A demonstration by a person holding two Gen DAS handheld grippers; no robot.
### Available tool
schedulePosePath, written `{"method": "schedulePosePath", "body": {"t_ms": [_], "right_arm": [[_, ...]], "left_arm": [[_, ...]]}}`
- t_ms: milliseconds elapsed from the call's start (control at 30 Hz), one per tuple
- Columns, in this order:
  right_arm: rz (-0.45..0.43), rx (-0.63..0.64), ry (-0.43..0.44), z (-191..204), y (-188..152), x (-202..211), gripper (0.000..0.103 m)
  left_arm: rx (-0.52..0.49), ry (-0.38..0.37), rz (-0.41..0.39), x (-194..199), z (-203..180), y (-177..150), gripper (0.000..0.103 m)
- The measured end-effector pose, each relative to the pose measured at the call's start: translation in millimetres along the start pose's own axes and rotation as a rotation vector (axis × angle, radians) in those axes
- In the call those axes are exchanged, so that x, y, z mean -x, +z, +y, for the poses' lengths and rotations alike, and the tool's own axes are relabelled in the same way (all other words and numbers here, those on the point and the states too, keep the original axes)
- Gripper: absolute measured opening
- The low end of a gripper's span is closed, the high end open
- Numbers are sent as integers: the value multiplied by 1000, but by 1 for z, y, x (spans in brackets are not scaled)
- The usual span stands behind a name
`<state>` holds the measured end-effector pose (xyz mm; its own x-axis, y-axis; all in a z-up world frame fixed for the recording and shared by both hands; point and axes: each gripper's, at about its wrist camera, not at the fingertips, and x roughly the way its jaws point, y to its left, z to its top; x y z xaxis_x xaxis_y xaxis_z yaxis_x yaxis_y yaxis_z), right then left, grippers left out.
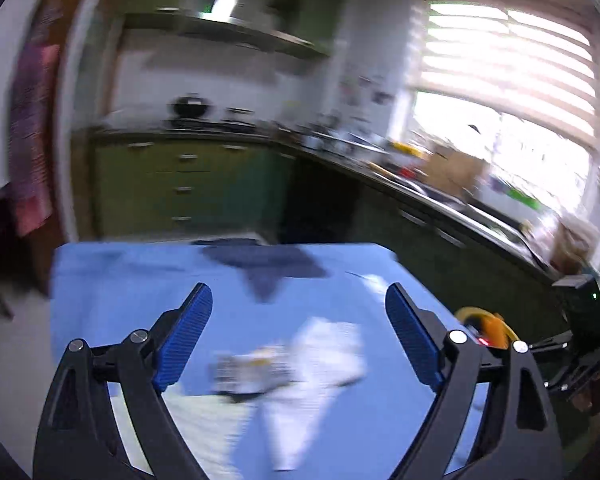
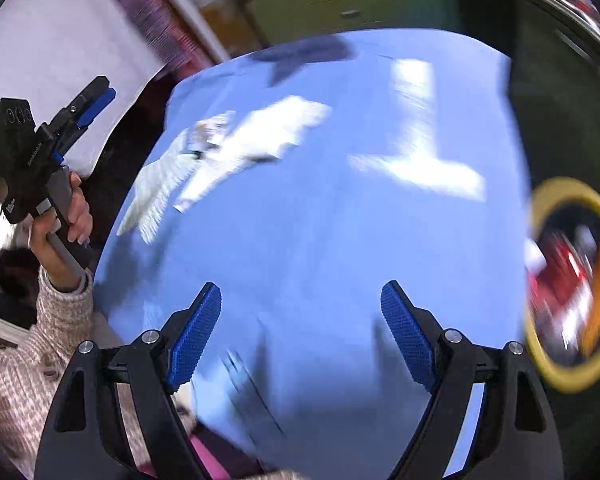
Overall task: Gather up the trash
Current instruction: 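Grasp the white paper towel with the right gripper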
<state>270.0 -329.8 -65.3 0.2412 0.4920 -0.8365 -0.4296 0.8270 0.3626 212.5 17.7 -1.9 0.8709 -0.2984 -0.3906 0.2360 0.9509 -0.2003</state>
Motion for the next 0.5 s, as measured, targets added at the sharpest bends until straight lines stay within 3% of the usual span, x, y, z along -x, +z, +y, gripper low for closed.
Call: {"method": "schedulePosePath", "body": {"t_ms": [67, 200, 300, 400, 500], "right_arm": [[11, 47, -12, 17, 27, -24, 83], [57, 145, -99, 39, 81, -84, 83], [89, 140, -159, 32, 101, -113, 83], [116, 123, -173, 27, 112, -129, 82], [116, 148, -199, 32, 113, -137, 70]], "left_arm": [[76, 36, -23, 5, 33, -4, 84], [139, 98, -61, 10, 60, -15, 84], [141, 137, -74, 11, 65, -20, 86], [166, 119, -39, 1, 69, -24, 87], [195, 101, -19, -1, 80, -27, 87]]}}
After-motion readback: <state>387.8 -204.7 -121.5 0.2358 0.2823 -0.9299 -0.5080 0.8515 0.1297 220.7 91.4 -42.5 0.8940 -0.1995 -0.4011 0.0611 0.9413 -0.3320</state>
